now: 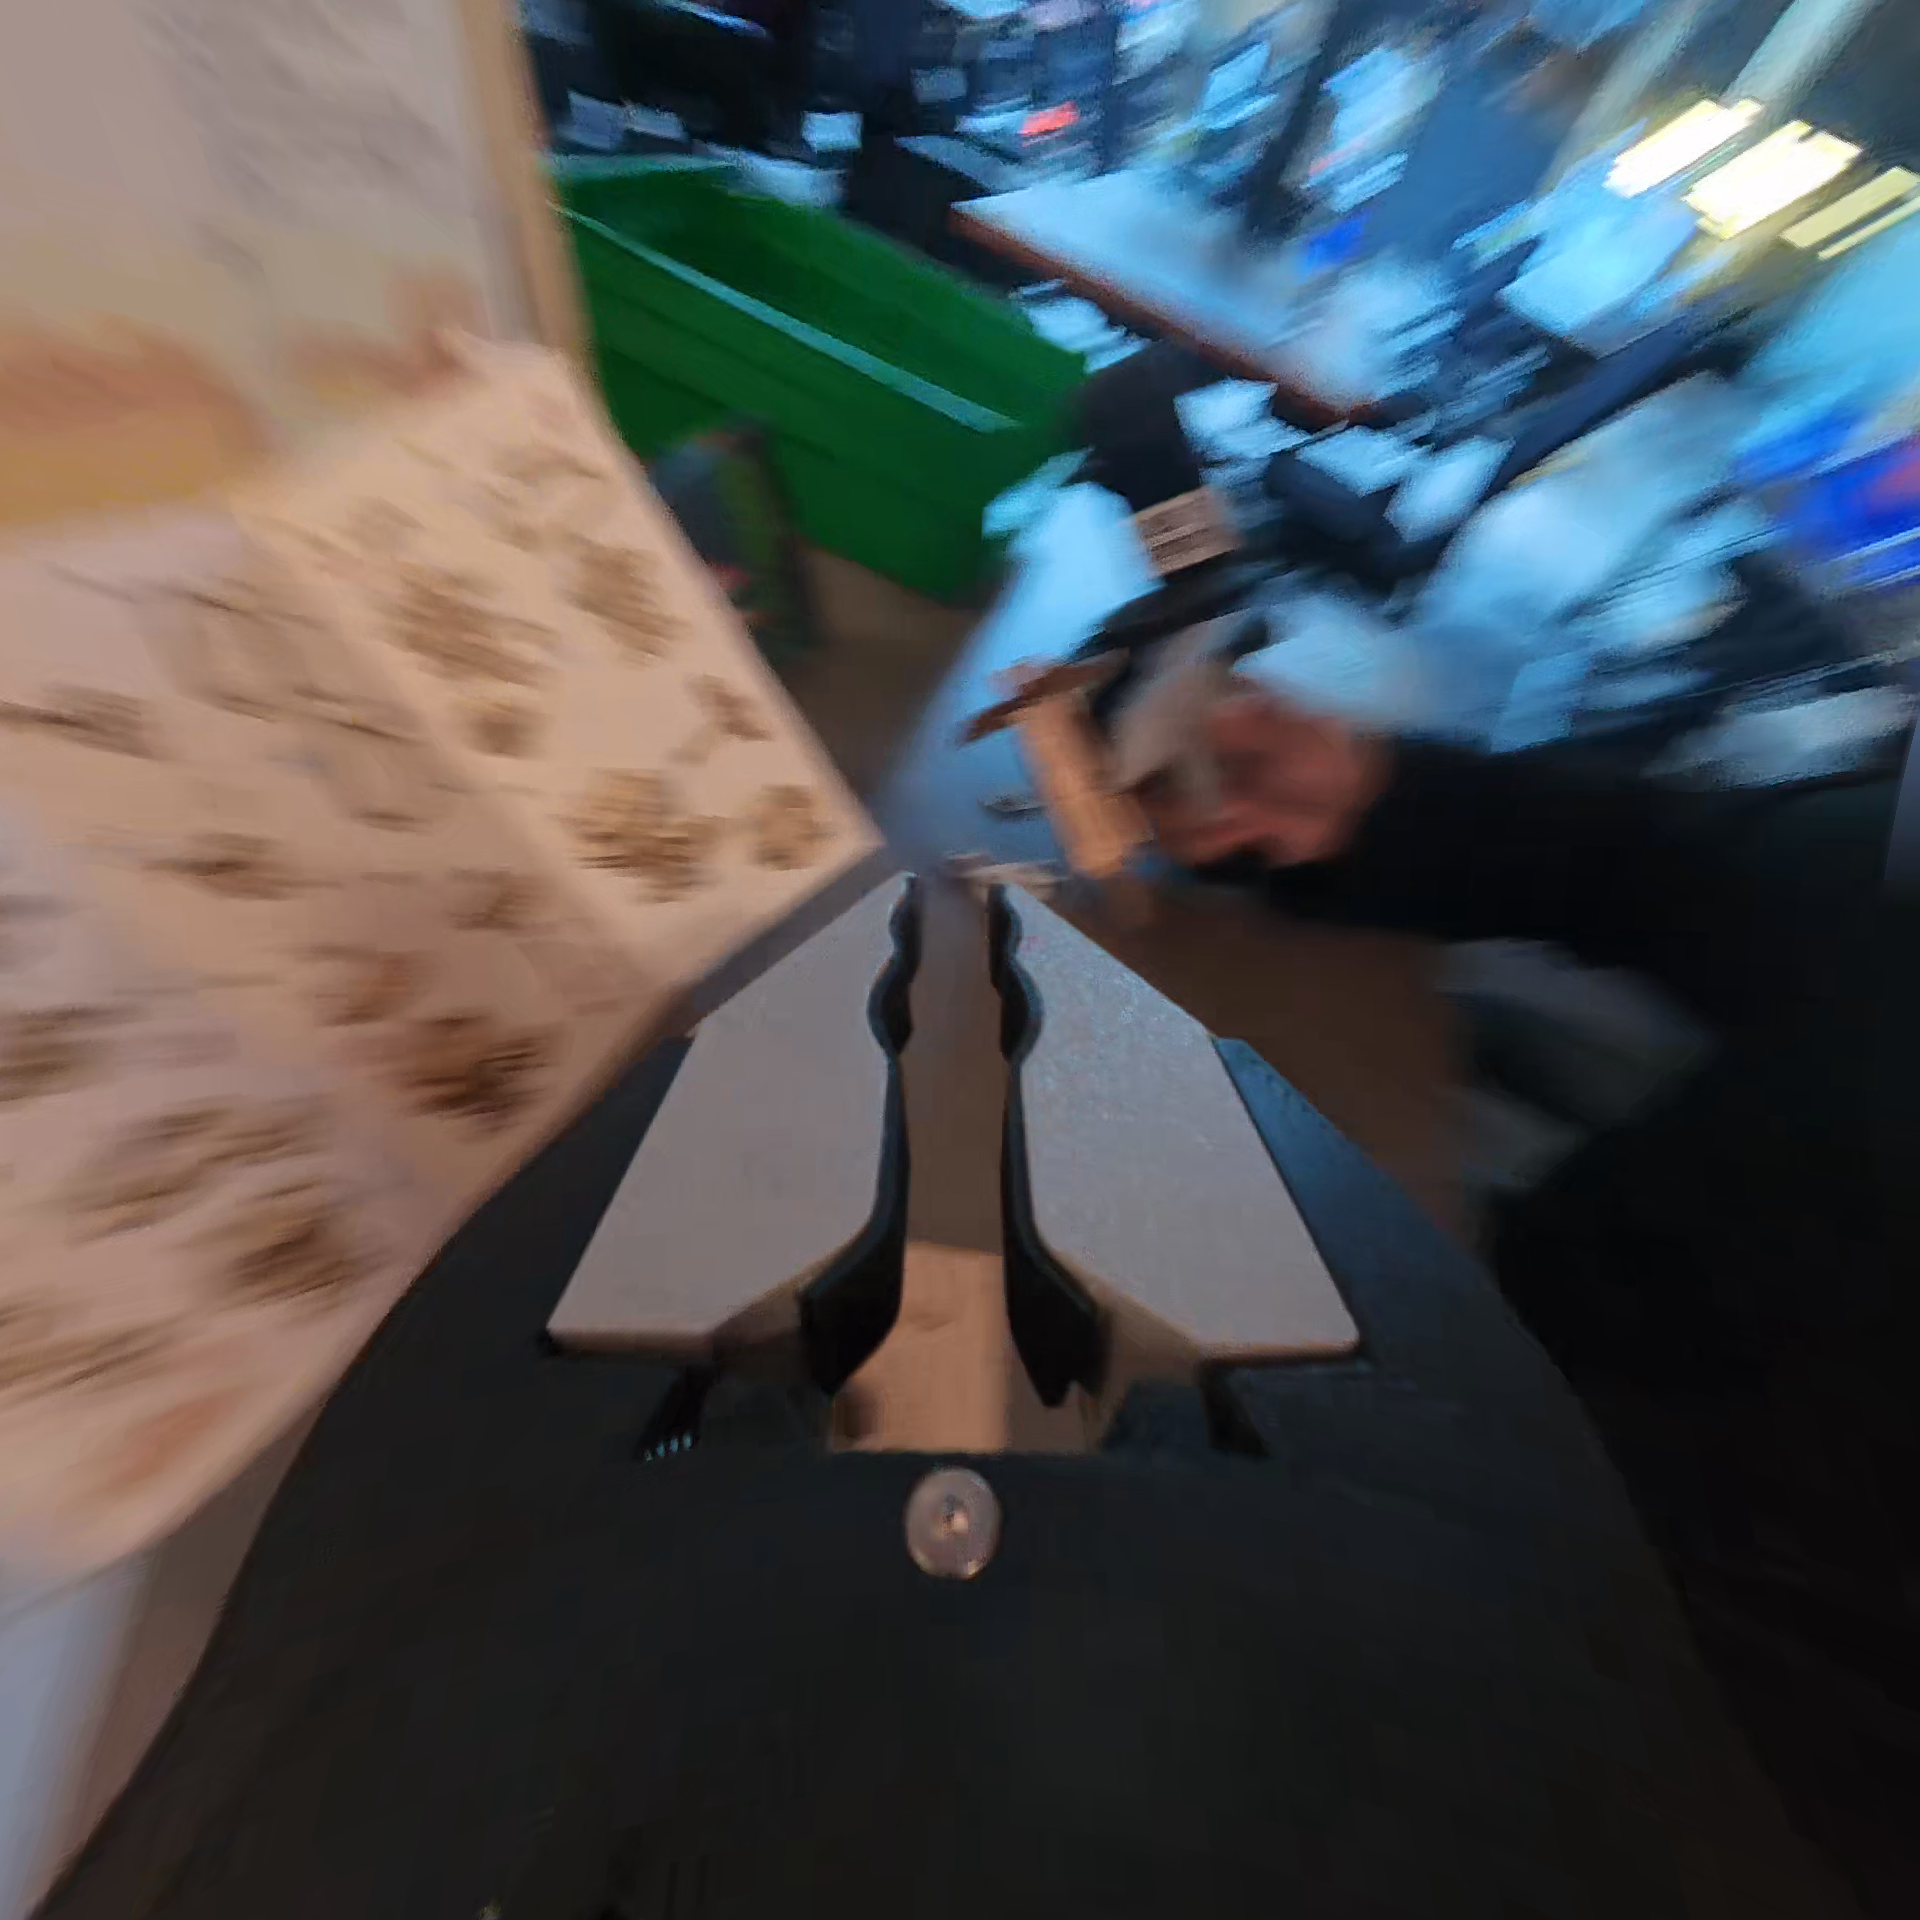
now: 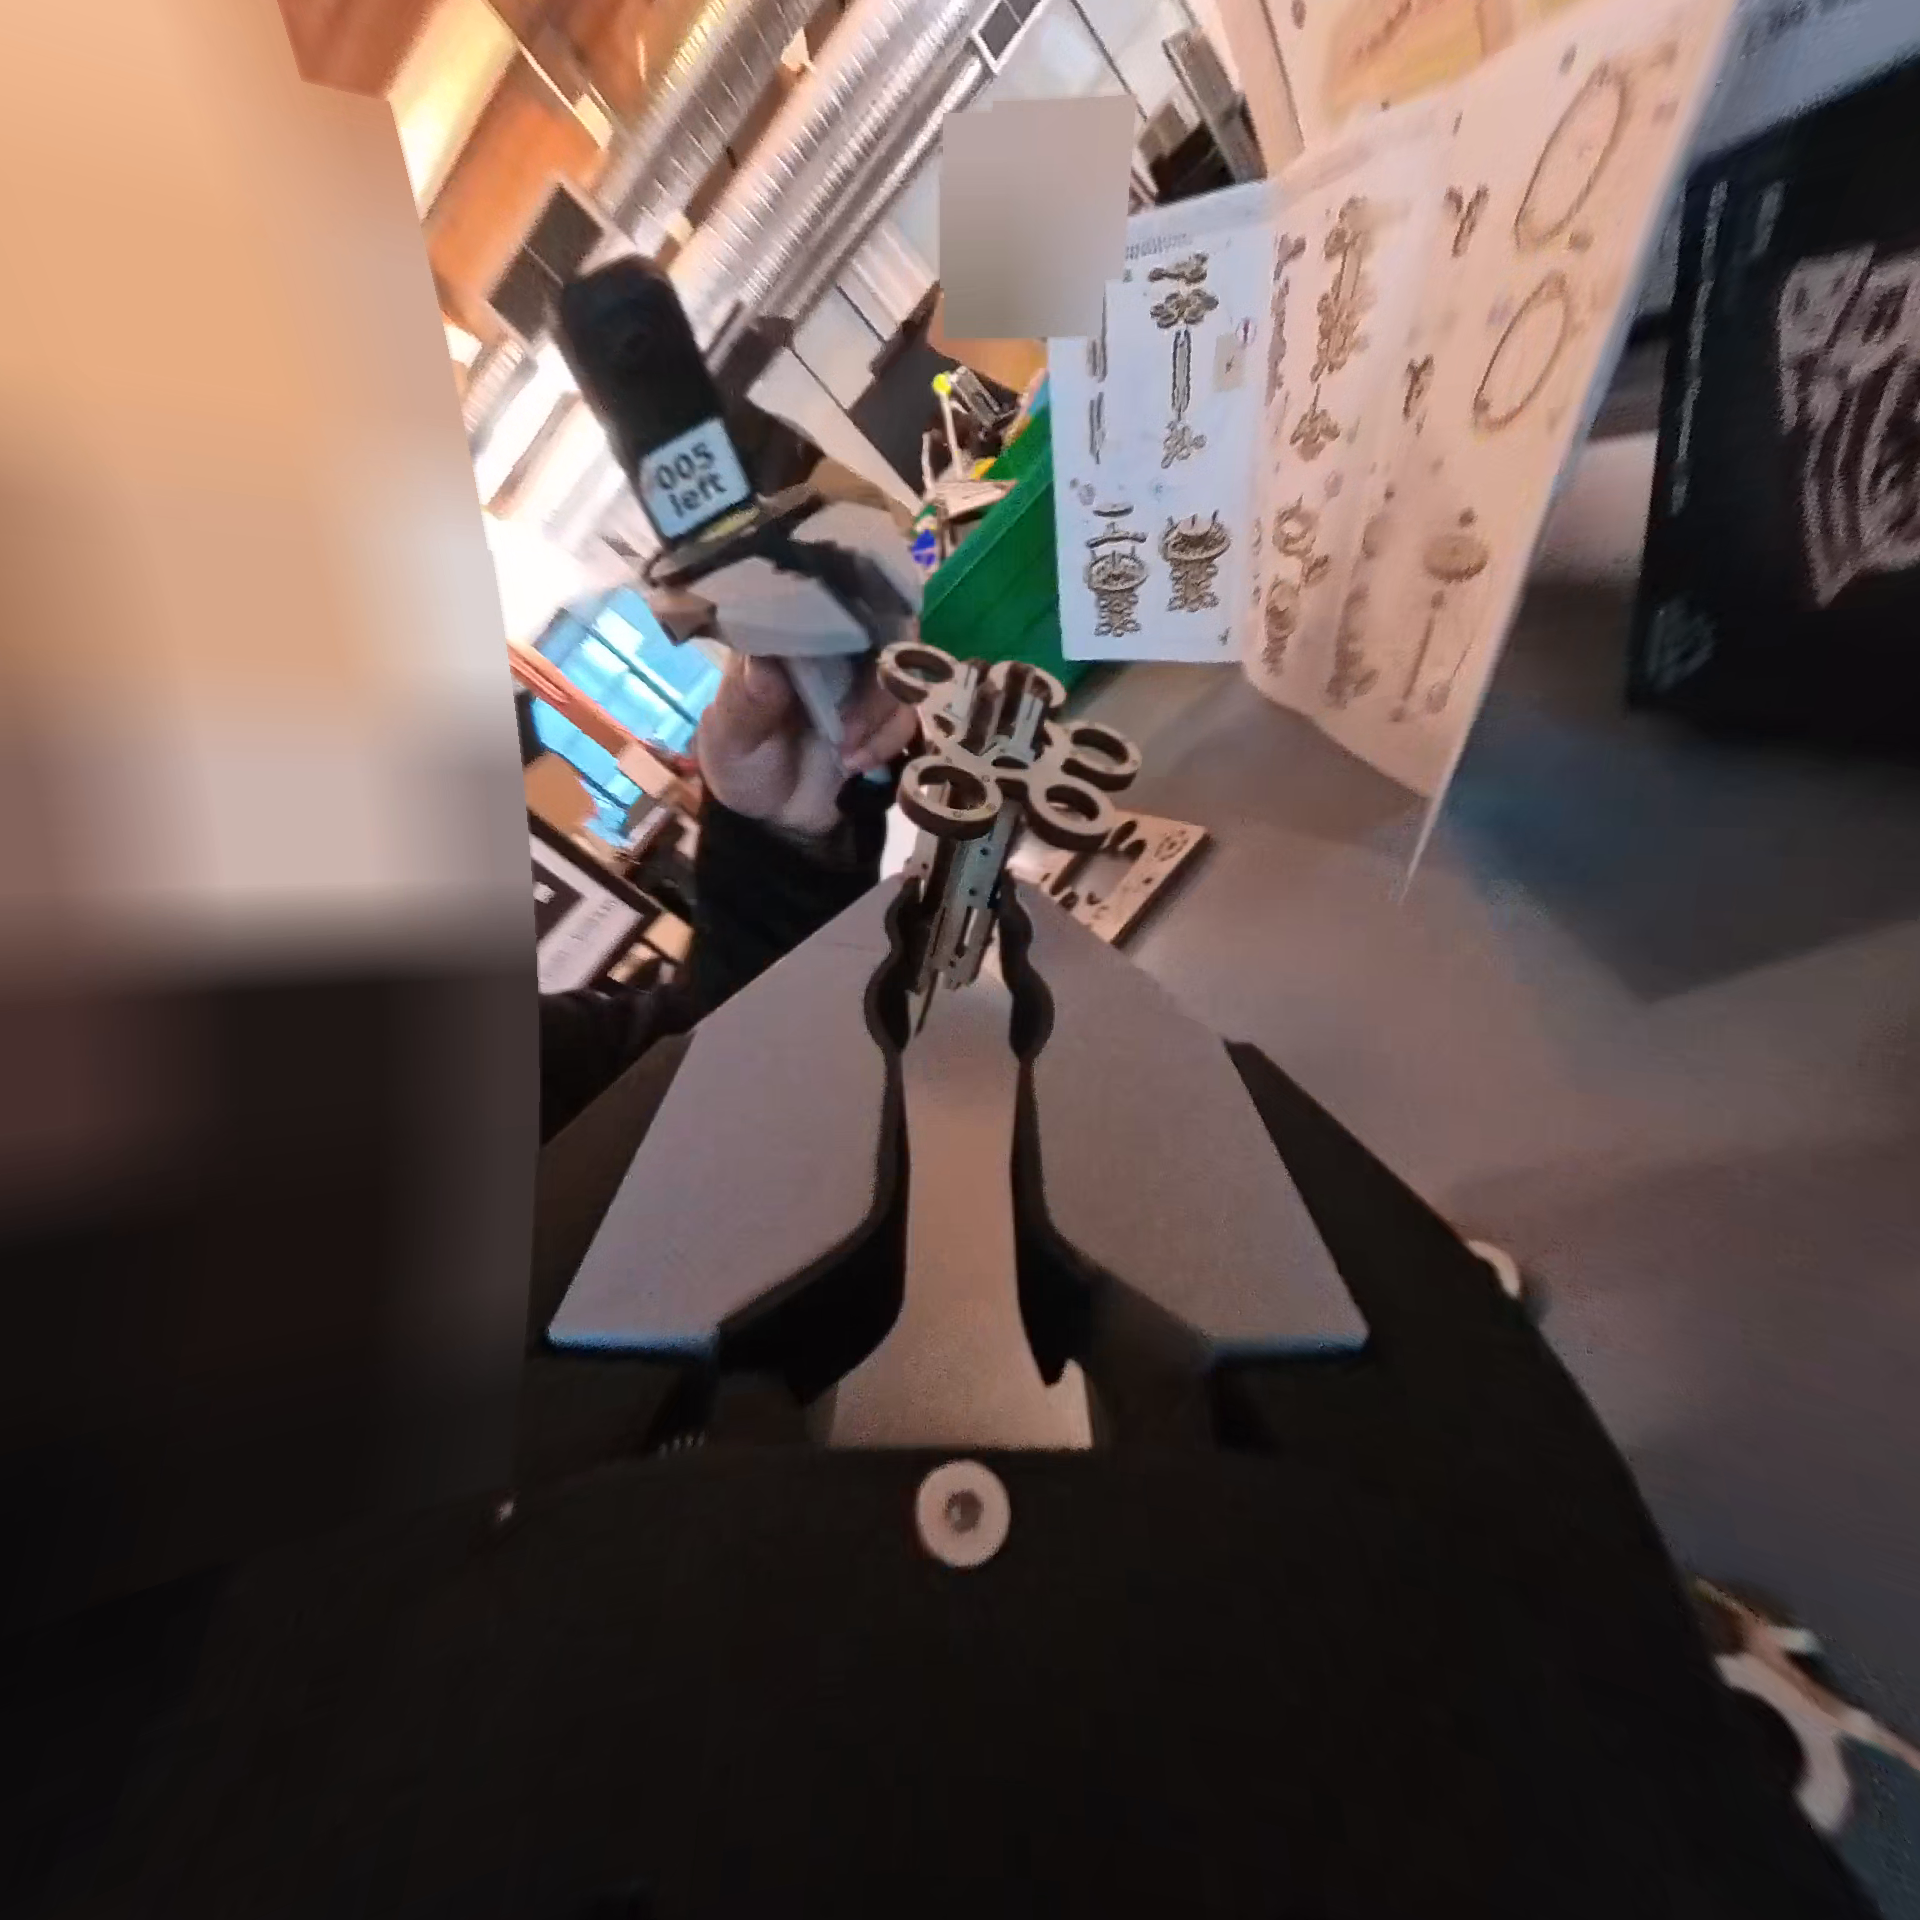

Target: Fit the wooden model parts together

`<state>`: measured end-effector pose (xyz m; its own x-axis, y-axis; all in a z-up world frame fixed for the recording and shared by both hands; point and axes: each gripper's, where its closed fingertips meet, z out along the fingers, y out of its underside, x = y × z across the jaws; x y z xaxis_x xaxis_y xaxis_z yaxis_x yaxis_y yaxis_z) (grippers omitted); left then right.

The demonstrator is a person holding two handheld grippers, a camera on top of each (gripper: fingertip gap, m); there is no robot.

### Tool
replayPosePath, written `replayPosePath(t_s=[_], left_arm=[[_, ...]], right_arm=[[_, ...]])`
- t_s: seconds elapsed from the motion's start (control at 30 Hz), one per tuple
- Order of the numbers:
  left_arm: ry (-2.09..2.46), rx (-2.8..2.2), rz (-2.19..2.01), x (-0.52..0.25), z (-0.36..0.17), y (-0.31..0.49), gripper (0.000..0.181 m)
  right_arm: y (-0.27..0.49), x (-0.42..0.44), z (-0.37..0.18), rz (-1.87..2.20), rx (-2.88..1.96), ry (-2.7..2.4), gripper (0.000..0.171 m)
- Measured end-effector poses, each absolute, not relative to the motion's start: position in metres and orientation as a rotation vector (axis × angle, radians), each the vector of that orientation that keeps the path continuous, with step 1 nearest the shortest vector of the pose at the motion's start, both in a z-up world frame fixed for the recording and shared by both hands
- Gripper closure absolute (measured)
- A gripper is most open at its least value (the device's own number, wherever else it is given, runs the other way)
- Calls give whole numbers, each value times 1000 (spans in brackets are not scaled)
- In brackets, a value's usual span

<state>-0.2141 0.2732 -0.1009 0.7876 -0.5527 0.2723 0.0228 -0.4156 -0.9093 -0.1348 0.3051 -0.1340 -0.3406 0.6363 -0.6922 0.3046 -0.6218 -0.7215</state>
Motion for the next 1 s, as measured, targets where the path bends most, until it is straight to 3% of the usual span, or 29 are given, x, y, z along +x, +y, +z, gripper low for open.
replayPosePath(t_s=[0.13, 0.57, 1.0], left_arm=[[460, -1931, -376, -229, -112, 280, 179], [442, -1995, -504, -203, -141, 293, 168], [506, -1920, -557, -174, -113, 272, 149]], right_arm=[[304, -135, -134, 1831, -1545, -1339, 160], [306, -134, -142, 1552, -1390, -1473, 160], [334, -146, -147, 1141, -1379, -1336, 160]])
